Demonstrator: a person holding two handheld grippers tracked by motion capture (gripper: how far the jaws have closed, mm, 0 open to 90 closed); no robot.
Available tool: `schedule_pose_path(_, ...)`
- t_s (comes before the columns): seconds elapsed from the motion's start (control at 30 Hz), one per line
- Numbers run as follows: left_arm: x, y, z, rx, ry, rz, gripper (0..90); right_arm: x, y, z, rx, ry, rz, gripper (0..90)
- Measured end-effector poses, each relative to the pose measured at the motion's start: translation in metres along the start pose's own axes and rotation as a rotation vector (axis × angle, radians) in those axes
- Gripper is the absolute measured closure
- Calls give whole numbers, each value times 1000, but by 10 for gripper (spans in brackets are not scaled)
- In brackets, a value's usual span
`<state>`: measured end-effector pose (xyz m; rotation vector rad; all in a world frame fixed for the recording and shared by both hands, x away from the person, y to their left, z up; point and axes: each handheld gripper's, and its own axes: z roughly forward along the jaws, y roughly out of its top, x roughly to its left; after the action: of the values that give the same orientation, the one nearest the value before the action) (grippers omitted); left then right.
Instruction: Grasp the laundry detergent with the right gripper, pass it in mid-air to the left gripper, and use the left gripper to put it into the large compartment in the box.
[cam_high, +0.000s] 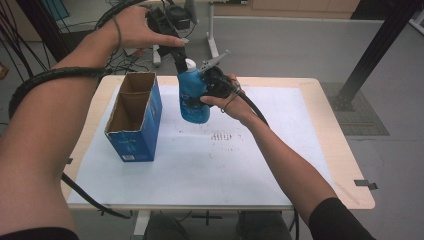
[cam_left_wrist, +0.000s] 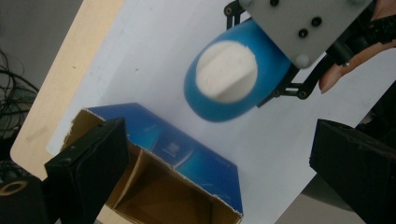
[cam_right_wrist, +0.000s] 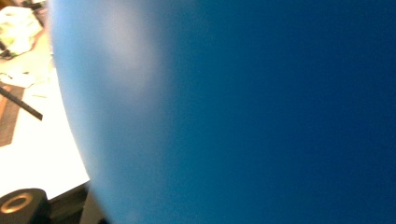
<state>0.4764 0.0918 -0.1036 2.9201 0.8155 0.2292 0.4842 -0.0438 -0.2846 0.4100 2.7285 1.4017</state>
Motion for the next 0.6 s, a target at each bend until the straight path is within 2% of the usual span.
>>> schedule_pose_path(0.13,-4,-1,5,6,-13,26,54,5,1,7,-3,48,-24,444)
schedule_pose_path(0.2,-5,-2,6,12,-12,31,55,5,1,8,-2,54,-31,444)
schedule_pose_path(0.3,-10,-3,11,31,-3,47,55,5,1,10,-16,106,-64,444)
schedule_pose_path(0.33,-14,-3,13,40,7,58,55,5,1,10,-16,106,-64,444)
schedule_pose_path(0.4,-21,-4,18,42,-2,90,56,6,-1,8,-28,155,-85,443)
schedule_pose_path(0.5,-27,-4,21,46,-2,102,56,10,1,5,-22,189,-127,443)
schedule_pose_path(0.53,-30,-4,25,53,-9,117,56,12,1,4,-16,197,-138,443)
schedule_pose_path(0.6,-31,-4,26,57,-10,119,56,14,2,2,-14,204,-147,443)
